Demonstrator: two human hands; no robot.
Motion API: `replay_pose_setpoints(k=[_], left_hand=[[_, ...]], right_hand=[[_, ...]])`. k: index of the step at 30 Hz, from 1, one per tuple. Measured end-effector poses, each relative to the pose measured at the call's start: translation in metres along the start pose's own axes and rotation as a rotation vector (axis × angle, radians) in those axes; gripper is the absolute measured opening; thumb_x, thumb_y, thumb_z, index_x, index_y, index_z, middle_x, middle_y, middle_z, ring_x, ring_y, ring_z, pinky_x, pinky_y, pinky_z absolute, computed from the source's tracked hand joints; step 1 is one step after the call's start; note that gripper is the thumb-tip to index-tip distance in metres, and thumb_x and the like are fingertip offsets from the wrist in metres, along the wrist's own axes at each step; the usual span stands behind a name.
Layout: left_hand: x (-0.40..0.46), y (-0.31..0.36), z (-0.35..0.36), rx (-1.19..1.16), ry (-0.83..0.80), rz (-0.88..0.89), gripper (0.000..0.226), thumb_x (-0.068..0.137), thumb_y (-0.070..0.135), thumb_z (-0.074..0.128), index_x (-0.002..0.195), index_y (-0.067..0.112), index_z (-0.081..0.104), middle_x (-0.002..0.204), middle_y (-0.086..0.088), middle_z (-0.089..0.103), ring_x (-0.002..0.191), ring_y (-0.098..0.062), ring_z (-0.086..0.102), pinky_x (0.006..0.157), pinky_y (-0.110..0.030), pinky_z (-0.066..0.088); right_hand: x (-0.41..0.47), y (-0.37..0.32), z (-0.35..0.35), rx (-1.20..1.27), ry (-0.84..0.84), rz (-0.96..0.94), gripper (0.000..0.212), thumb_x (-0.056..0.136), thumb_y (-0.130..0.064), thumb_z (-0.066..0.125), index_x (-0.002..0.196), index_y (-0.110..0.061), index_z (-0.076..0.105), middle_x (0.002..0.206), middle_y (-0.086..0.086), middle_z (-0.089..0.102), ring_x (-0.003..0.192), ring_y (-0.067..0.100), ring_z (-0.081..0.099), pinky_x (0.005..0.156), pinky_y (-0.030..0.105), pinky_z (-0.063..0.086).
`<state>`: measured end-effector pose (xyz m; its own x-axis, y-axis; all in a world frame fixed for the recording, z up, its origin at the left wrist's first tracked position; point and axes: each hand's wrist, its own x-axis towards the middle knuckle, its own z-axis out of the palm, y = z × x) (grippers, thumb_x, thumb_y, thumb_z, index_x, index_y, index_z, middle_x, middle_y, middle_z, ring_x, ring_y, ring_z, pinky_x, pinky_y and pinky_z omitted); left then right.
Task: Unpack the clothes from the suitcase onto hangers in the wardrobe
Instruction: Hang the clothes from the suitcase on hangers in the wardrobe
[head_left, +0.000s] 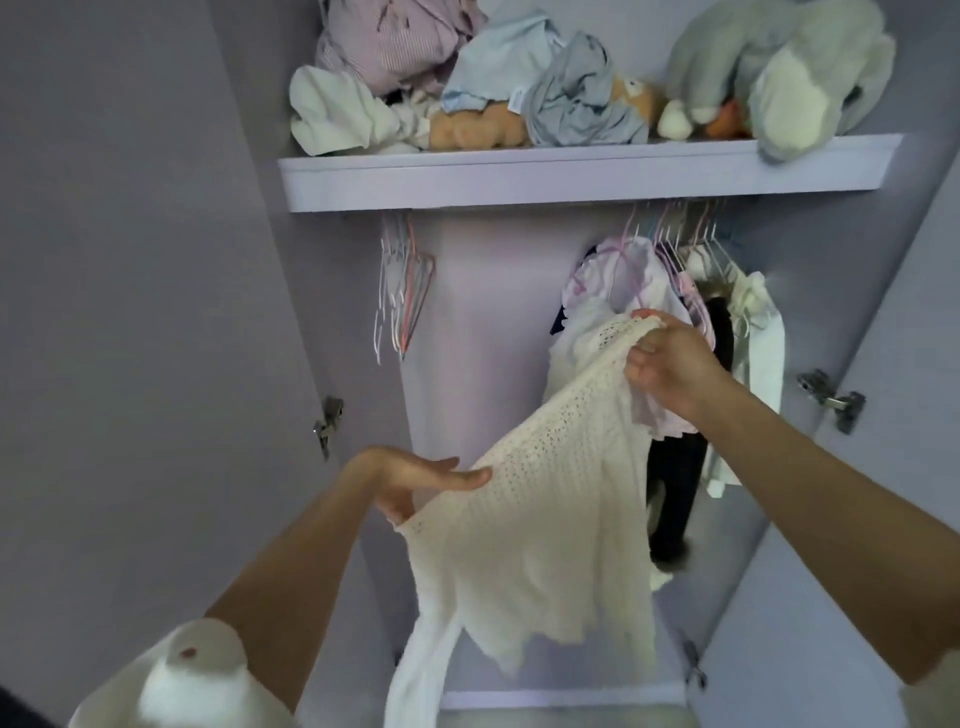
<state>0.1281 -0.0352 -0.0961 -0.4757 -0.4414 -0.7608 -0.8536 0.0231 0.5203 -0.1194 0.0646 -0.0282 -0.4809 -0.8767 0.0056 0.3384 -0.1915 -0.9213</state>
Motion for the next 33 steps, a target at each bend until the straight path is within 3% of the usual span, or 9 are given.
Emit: replay_pose_setpoints(k=[5, 9, 13, 15, 18, 22, 26, 30, 33], left_hand=[[0.035, -0.025, -0.001, -0.122, -0.015, -0.12, 0.121, 0.061, 0.082, 0.05, 0.149, 0.017, -0.002, 0.156, -0.017, -0.003, 0.141, -0.042, 0.009, 0.114, -0.046, 0.021], [0.05, -0.028, -0.002, -0.318, -0.066, -0.13, 0.117, 0.065, 0.078, 0.051, 0.149, 0.011, 0.006, 0.155, -0.018, 0.0, 0.142, -0.036, 0.007, 0.114, -0.047, 0.019], [0.066, -0.035, -0.01, -0.115, 0.415, -0.084, 0.048, 0.086, 0.038, 0.063, 0.112, -0.002, 0.055, 0.119, -0.019, 0.059, 0.1, -0.026, 0.064, 0.076, -0.022, 0.055], [0.077, -0.036, -0.022, -0.137, 0.638, -0.008, 0.014, 0.088, 0.014, 0.058, 0.086, 0.0, 0.057, 0.089, -0.017, 0.06, 0.075, -0.024, 0.059, 0.056, -0.023, 0.055], [0.087, -0.036, -0.041, -0.244, 0.836, -0.013, 0.02, 0.09, 0.012, 0.054, 0.101, -0.003, 0.06, 0.1, -0.022, 0.064, 0.081, -0.033, 0.065, 0.07, -0.037, 0.057], [0.075, -0.03, -0.058, -0.03, 1.069, -0.096, 0.029, 0.091, 0.029, 0.048, 0.087, 0.007, 0.067, 0.102, -0.017, 0.067, 0.092, -0.031, 0.061, 0.071, -0.029, 0.041], [0.079, -0.013, -0.072, 0.166, 0.845, -0.069, 0.034, 0.092, 0.034, 0.048, 0.08, 0.007, 0.065, 0.096, -0.013, 0.066, 0.103, -0.03, 0.061, 0.076, -0.028, 0.042], [0.084, 0.02, -0.073, -0.018, 0.614, 0.221, 0.061, 0.084, 0.033, 0.066, 0.137, 0.017, 0.041, 0.137, 0.0, 0.045, 0.122, -0.018, 0.047, 0.09, -0.02, 0.037], [0.089, 0.061, -0.059, -0.141, 0.623, 0.467, 0.079, 0.079, 0.034, 0.071, 0.143, 0.027, 0.025, 0.131, 0.014, 0.039, 0.118, -0.011, 0.042, 0.095, -0.024, 0.038]], right_hand=[[0.009, 0.002, 0.011, 0.173, -0.05, 0.168, 0.041, 0.088, -0.005, 0.03, 0.057, -0.013, 0.056, 0.076, 0.002, 0.048, 0.072, 0.017, 0.051, 0.082, 0.03, 0.045], [0.023, 0.013, 0.019, -0.348, -0.072, 0.093, 0.029, 0.091, -0.005, 0.041, 0.112, -0.013, 0.059, 0.12, -0.001, 0.049, 0.123, 0.016, 0.04, 0.098, 0.041, 0.03], [0.057, 0.032, -0.003, -0.929, -0.104, 0.007, 0.041, 0.086, -0.001, 0.054, 0.123, -0.017, 0.058, 0.133, 0.003, 0.048, 0.122, 0.021, 0.046, 0.098, 0.031, 0.036], [0.074, 0.044, -0.014, -1.196, -0.113, 0.013, 0.041, 0.087, 0.0, 0.053, 0.127, -0.01, 0.054, 0.131, 0.009, 0.049, 0.114, 0.023, 0.051, 0.092, 0.028, 0.041], [0.094, 0.059, -0.034, -1.548, -0.138, -0.029, 0.031, 0.088, -0.008, 0.054, 0.118, -0.007, 0.062, 0.129, 0.01, 0.056, 0.116, 0.026, 0.052, 0.089, 0.024, 0.04], [0.115, 0.068, -0.047, -1.695, 0.046, -0.113, 0.028, 0.094, -0.026, 0.045, 0.105, -0.008, 0.063, 0.113, 0.015, 0.063, 0.107, 0.032, 0.057, 0.086, 0.035, 0.044], [0.139, 0.061, -0.027, -1.607, -0.091, -0.269, 0.025, 0.092, -0.015, 0.045, 0.105, 0.001, 0.06, 0.108, 0.022, 0.063, 0.102, 0.036, 0.059, 0.084, 0.035, 0.045], [0.146, 0.053, 0.019, -1.366, -0.35, -0.441, 0.006, 0.082, -0.002, 0.053, 0.082, 0.002, 0.057, 0.076, 0.007, 0.057, 0.076, 0.025, 0.054, 0.067, 0.03, 0.04], [0.144, 0.052, 0.053, -1.221, -0.411, -0.499, 0.008, 0.078, -0.003, 0.057, 0.081, -0.01, 0.057, 0.076, -0.001, 0.059, 0.074, 0.02, 0.058, 0.066, 0.03, 0.049]])
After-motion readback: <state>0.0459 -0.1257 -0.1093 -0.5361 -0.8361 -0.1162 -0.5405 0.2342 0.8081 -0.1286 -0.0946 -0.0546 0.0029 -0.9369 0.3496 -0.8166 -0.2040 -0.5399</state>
